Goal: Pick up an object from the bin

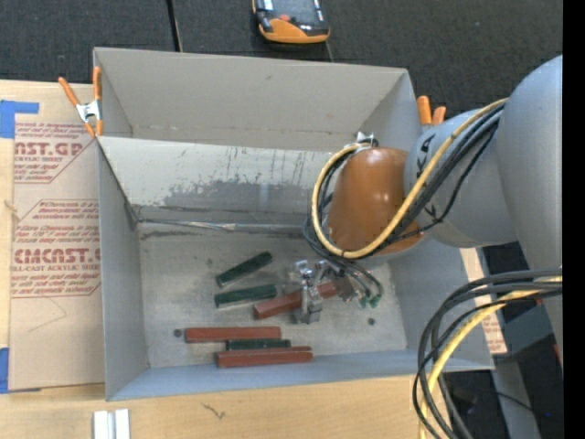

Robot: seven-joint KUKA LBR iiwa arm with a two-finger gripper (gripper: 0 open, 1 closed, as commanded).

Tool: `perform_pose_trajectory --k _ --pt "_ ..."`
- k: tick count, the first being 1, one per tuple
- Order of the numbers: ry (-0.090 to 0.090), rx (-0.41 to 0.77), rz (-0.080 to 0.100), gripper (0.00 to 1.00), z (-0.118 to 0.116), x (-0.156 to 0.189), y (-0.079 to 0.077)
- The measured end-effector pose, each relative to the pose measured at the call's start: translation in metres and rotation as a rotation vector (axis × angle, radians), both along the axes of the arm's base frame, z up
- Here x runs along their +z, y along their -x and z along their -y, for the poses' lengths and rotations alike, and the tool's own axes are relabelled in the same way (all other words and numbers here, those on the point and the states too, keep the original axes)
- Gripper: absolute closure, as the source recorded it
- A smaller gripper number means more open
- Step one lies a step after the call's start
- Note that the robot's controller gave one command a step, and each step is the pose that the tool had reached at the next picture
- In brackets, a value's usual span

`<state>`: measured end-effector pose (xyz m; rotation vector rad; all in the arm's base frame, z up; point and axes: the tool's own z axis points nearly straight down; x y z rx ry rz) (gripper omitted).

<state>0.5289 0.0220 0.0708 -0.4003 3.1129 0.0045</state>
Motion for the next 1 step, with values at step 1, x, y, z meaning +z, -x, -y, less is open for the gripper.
perform_pose_trajectory --k 1 --pt "0.000 0.000 0.000 1.00 0.0000 -0.0001 0.0000"
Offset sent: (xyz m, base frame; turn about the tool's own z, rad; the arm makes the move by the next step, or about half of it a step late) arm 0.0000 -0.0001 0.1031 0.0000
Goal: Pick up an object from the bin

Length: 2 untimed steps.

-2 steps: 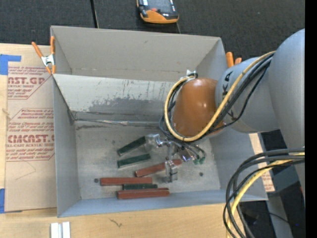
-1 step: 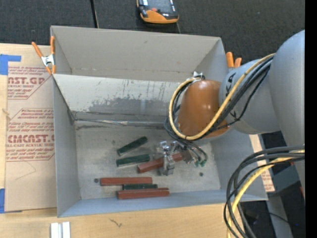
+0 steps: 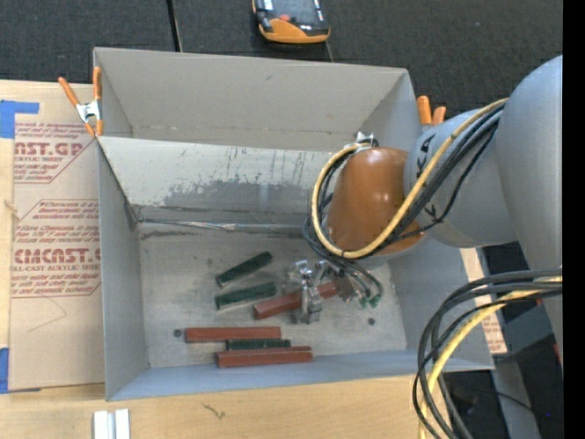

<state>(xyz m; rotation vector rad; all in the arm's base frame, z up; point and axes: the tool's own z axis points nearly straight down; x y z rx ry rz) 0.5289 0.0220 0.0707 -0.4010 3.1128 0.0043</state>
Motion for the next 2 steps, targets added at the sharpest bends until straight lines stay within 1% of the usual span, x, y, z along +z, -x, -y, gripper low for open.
perform_pose_trajectory --k 1,2 --pt "0.001 0.000 -0.007 1.00 0.000 0.004 0.002" --pt "0.002 0.000 -0.013 1.00 0.001 0.025 0.004"
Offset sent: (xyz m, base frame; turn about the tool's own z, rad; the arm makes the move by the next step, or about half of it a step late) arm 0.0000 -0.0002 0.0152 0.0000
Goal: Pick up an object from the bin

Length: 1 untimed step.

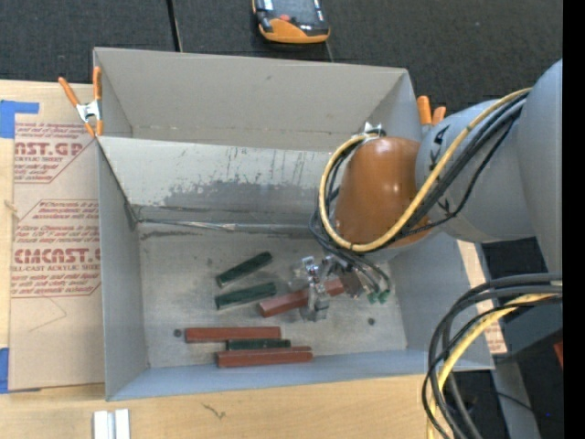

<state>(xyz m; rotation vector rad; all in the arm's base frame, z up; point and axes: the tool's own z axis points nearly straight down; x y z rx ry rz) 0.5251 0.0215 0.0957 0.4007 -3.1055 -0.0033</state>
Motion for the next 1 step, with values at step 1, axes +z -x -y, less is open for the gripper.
perform_pose_trajectory --k 1 --pt "0.001 -0.001 0.010 1.00 0.0000 0.0198 -0.0026"
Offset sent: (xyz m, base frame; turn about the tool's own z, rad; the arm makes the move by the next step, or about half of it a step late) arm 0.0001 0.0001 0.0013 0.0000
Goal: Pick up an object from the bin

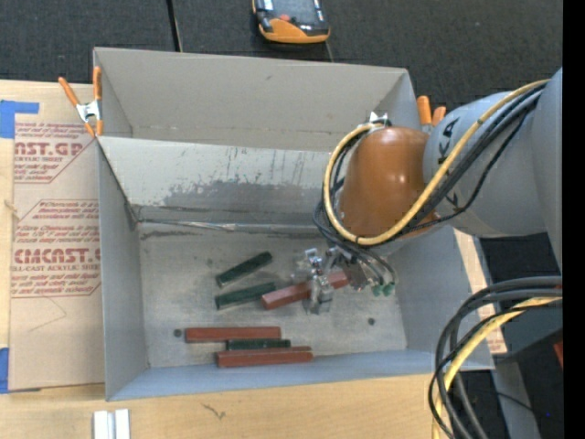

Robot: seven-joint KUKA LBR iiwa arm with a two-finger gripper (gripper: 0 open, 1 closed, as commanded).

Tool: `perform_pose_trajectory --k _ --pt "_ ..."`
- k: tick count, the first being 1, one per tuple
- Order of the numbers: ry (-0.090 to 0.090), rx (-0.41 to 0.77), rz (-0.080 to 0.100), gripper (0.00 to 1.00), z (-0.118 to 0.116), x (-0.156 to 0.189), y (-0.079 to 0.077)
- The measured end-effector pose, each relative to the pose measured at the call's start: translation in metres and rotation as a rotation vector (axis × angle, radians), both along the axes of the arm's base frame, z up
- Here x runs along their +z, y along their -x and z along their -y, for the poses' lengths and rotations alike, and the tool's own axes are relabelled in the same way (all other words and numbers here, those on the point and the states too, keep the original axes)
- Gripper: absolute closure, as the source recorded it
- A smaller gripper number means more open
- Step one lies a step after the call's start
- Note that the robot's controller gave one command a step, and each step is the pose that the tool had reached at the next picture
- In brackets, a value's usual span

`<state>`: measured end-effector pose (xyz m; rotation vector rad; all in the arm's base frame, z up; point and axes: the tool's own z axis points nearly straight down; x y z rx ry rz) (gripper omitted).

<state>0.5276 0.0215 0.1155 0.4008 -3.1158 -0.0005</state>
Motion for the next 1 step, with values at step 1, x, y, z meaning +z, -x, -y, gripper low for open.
perform_pose_trajectory --k 1 --pt "0.000 0.000 0.004 1.00 -0.0002 0.0110 -0.0009"
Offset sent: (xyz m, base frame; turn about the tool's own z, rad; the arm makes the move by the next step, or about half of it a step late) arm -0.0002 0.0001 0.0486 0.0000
